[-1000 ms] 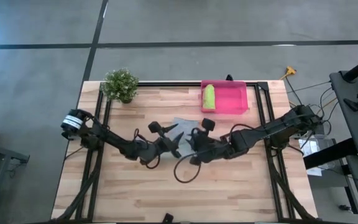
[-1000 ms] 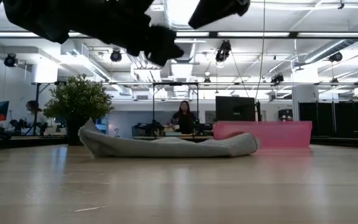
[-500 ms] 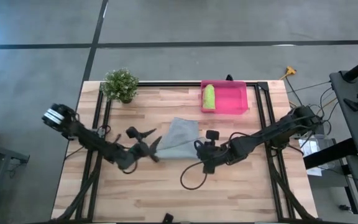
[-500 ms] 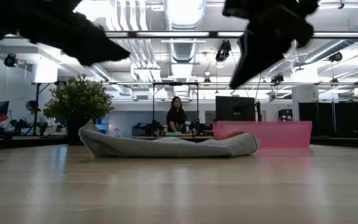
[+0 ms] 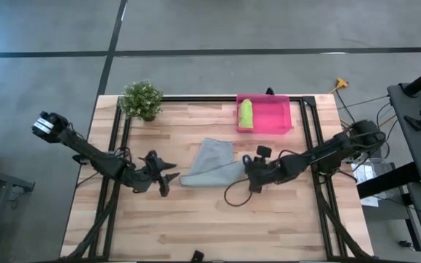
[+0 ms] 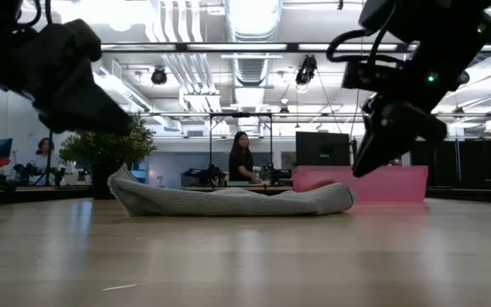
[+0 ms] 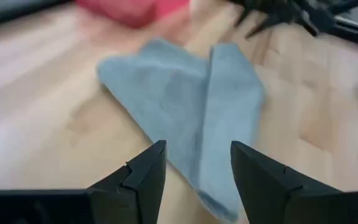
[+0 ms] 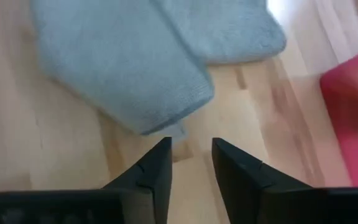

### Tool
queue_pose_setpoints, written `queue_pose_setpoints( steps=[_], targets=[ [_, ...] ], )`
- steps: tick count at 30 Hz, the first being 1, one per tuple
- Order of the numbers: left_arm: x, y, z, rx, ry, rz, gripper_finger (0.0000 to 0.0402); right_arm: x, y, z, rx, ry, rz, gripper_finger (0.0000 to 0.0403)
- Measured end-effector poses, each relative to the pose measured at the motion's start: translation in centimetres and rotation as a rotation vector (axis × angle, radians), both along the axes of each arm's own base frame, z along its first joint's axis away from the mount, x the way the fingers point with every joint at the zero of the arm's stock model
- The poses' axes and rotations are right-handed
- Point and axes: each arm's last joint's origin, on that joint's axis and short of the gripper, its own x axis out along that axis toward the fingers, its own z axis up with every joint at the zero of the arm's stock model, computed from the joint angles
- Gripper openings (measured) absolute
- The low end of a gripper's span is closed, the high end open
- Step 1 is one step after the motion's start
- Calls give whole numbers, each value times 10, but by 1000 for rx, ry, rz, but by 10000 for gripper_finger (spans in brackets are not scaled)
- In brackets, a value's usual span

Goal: Roll microfiber towels into tight, uniform cylinder then place into a basket
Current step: Fold the gray microfiber cloth

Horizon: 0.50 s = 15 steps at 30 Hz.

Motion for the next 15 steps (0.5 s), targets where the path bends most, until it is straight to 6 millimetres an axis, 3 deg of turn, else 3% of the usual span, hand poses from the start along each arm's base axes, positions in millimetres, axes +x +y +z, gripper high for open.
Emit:
queue_pose_setpoints(
  steps=[3, 7, 10, 15],
  targets=[
    [-1, -1, -7, -63, 22, -15, 164, -6, -10, 4, 71, -155, -22, 133],
    [1, -3, -16, -121, 62, -31, 164, -13, -29, 1, 291, -340, -93, 165],
    [2, -4, -21, -156, 90, -36, 164, -23, -42, -10, 397, -365, -174, 188],
    [5, -1, -26, -188, 104, 12, 164, -32, -51, -24, 426, -395, -222, 209]
  ],
)
